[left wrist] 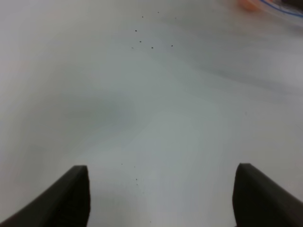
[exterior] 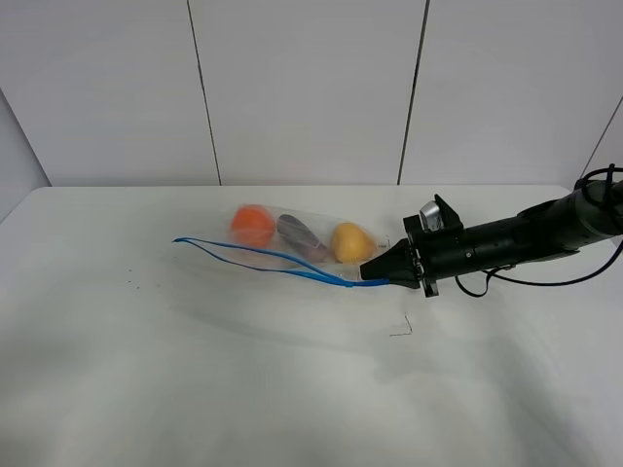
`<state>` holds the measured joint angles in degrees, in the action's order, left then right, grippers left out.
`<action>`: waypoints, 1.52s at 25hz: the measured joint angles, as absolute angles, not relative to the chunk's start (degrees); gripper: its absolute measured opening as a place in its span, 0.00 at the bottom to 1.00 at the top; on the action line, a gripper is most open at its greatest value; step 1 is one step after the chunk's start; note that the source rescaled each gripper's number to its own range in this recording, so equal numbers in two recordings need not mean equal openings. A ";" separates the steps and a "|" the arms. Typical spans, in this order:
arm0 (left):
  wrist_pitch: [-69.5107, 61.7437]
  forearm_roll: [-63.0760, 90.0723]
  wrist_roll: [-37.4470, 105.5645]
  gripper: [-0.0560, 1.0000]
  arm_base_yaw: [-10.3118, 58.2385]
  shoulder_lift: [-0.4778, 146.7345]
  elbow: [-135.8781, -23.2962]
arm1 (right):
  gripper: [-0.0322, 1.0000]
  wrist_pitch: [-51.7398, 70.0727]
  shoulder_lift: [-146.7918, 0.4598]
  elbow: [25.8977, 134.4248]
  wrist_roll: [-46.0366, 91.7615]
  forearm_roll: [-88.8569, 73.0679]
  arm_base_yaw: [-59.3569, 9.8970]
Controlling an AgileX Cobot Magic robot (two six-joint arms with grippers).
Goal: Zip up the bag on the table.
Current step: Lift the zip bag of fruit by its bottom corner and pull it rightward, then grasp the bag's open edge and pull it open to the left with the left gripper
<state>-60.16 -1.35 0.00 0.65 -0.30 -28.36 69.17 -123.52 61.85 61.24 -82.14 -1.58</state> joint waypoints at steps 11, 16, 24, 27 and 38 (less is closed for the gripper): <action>-60.16 -1.35 0.00 0.91 0.65 -0.30 -28.36 | 0.03 69.17 -123.50 61.85 57.40 -82.30 -1.58; -60.16 -1.35 0.00 0.91 0.65 -0.30 -28.36 | 0.03 69.17 -123.45 61.85 56.45 -83.22 -1.58; -60.04 -1.46 0.00 0.91 0.65 -0.30 -28.47 | 0.03 69.17 -123.45 61.85 56.30 -83.41 -1.58; -58.84 -1.52 0.00 0.91 0.65 0.79 -30.88 | 0.03 69.17 -123.45 61.85 56.30 -83.41 -1.58; -52.03 -2.04 13.67 0.91 0.65 36.00 -50.16 | 0.03 69.17 -123.44 61.85 56.30 -83.41 -1.58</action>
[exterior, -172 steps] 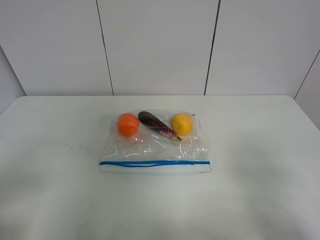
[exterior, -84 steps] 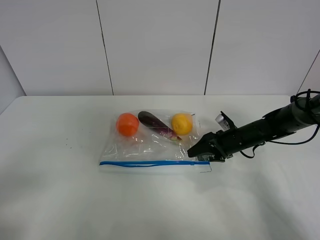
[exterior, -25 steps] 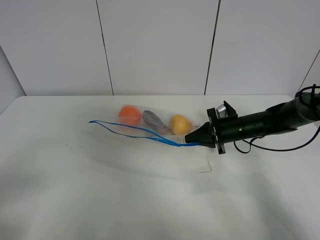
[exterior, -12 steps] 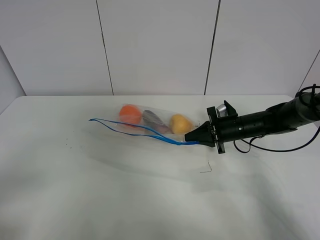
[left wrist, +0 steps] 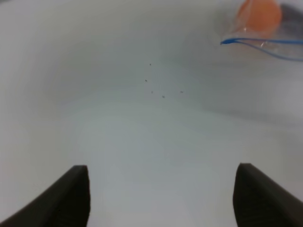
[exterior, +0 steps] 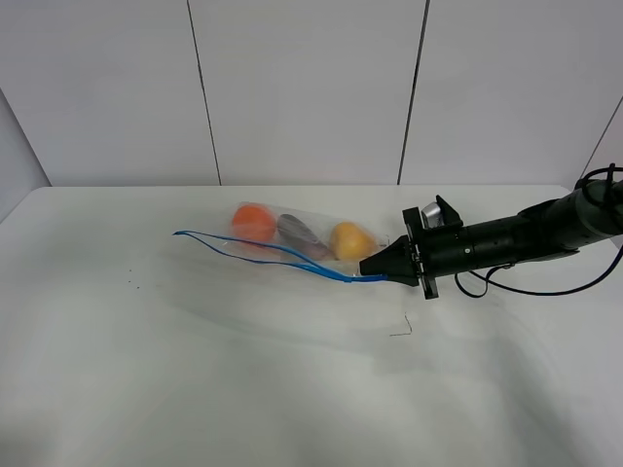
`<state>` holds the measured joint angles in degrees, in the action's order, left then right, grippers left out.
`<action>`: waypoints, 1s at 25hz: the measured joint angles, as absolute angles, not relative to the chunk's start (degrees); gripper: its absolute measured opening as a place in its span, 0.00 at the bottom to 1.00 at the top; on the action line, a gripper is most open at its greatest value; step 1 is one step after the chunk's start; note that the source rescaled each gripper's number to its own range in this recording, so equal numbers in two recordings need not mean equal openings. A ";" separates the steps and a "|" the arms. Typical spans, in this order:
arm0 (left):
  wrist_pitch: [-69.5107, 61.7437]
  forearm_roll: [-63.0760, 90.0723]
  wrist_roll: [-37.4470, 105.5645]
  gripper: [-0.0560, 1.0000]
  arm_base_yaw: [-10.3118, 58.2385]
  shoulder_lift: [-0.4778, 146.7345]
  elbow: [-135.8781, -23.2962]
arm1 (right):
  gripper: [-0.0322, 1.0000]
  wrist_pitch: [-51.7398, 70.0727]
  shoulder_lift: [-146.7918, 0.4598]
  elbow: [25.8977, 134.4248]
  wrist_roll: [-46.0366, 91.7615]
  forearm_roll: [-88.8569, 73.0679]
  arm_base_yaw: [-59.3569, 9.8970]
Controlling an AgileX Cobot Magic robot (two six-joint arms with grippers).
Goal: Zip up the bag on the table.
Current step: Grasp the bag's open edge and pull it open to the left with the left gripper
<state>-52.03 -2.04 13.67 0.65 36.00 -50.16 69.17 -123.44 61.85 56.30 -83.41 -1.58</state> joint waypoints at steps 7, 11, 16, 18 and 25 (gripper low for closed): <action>-41.38 -0.54 52.40 0.91 0.65 54.21 -51.58 | 0.03 69.17 -123.44 61.85 56.30 -83.41 -1.58; -34.05 8.89 63.03 0.91 0.65 59.97 -51.58 | 0.03 69.17 -123.44 61.85 56.30 -83.41 -1.58; -28.47 15.81 69.63 0.91 5.29 65.33 -51.61 | 0.03 69.17 -123.44 61.85 56.24 -83.41 -1.58; -25.20 16.09 70.28 0.91 9.30 67.47 -51.61 | 0.03 69.17 -123.44 61.85 56.19 -83.41 -1.58; -9.86 16.14 70.57 0.91 25.02 76.54 -51.61 | 0.03 69.17 -123.44 61.85 56.08 -83.69 -1.58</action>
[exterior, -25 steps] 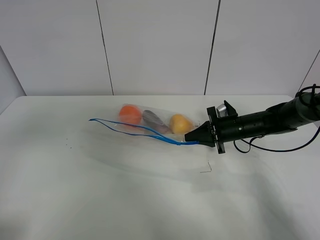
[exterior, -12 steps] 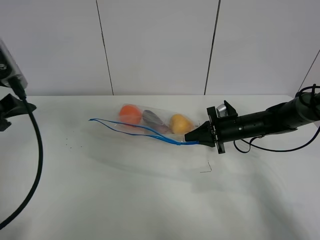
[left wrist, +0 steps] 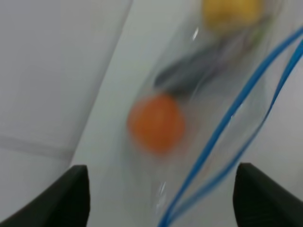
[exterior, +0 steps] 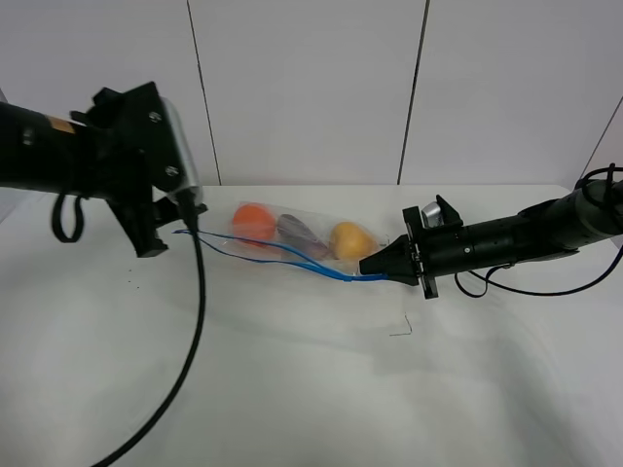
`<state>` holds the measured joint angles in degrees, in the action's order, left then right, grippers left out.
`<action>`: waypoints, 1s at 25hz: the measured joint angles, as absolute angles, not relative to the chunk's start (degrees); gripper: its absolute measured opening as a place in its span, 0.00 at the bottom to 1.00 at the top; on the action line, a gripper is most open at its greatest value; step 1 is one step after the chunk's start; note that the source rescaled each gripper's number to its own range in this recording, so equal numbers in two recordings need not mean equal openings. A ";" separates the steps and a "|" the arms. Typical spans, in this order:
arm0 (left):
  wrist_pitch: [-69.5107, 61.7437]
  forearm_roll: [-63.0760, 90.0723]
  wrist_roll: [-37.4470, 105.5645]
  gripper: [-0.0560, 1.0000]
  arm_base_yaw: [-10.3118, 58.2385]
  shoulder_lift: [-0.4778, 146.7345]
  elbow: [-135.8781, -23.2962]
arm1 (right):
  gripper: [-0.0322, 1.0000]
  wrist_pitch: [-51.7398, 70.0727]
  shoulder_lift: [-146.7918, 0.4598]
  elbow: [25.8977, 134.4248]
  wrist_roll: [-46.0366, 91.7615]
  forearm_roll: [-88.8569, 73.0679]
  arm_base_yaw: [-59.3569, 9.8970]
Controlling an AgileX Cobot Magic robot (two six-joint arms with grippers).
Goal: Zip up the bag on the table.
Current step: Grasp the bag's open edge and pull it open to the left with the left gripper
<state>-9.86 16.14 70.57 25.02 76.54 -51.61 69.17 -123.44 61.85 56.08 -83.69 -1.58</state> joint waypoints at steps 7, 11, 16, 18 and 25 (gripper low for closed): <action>2.70 16.14 70.64 0.91 38.26 86.65 -51.65 | 0.03 69.22 -123.44 61.85 56.03 -85.51 -1.58; 11.30 16.14 70.64 0.91 43.78 92.77 -51.65 | 0.03 69.33 -123.44 61.85 55.52 -86.27 -1.58; 22.36 16.27 70.64 0.91 48.52 99.59 -51.65 | 0.03 69.38 -123.44 61.85 54.17 -86.42 -1.58; 25.42 16.34 70.64 0.91 49.23 101.77 -51.65 | 0.03 69.51 -123.44 61.85 53.63 -86.42 -1.58; 32.45 16.53 68.38 0.91 49.94 108.75 -51.72 | 0.03 69.57 -123.44 61.85 53.05 -86.49 -1.58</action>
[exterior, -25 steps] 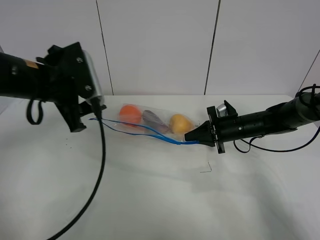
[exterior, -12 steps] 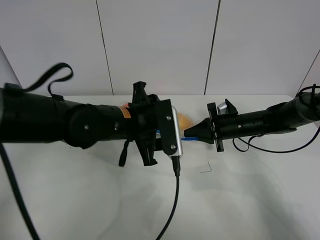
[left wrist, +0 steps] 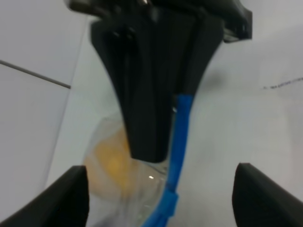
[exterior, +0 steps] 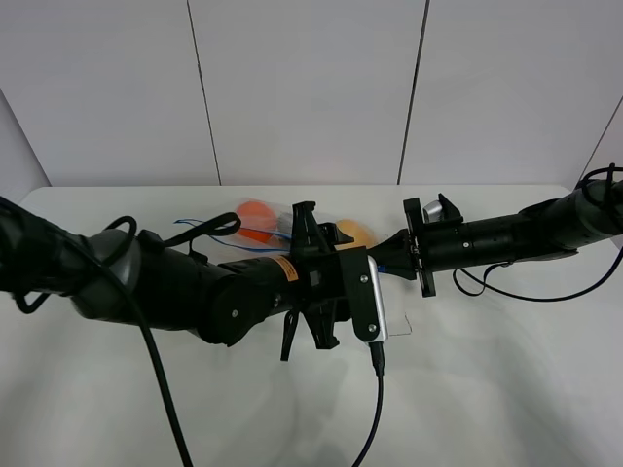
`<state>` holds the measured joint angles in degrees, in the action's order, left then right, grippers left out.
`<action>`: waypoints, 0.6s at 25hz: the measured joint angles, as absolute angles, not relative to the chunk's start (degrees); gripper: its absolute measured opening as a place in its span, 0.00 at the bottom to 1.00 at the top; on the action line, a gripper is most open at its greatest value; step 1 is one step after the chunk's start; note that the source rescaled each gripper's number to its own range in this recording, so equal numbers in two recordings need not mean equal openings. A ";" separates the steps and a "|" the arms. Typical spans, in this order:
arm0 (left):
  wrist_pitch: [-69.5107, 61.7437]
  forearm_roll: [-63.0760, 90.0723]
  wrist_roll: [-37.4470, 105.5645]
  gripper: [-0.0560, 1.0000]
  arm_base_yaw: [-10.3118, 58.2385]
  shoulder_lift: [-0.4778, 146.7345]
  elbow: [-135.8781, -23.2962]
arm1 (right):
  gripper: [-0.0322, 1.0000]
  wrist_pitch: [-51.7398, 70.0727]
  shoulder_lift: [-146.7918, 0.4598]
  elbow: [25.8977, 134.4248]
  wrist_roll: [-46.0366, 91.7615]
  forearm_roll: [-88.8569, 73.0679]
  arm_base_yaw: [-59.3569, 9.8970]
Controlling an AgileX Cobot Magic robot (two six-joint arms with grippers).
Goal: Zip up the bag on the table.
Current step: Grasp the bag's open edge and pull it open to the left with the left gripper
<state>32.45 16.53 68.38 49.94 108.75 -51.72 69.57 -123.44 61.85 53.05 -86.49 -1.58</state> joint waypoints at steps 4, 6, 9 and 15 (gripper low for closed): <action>37.03 16.53 67.20 0.90 49.94 112.20 -51.72 | 0.03 69.62 -123.44 61.85 52.67 -86.57 -1.58; 38.53 16.53 66.90 0.83 49.94 113.48 -51.72 | 0.03 69.62 -123.44 61.85 52.67 -86.57 -1.58; 40.24 16.54 66.76 0.58 49.94 114.25 -51.72 | 0.03 69.62 -123.44 61.85 52.65 -86.57 -1.58; 42.35 16.59 66.76 0.23 49.94 114.25 -51.72 | 0.03 69.62 -123.44 61.85 52.24 -86.62 -1.58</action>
<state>42.35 16.59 66.76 49.94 114.25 -51.72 69.62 -123.44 61.85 52.24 -86.62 -1.58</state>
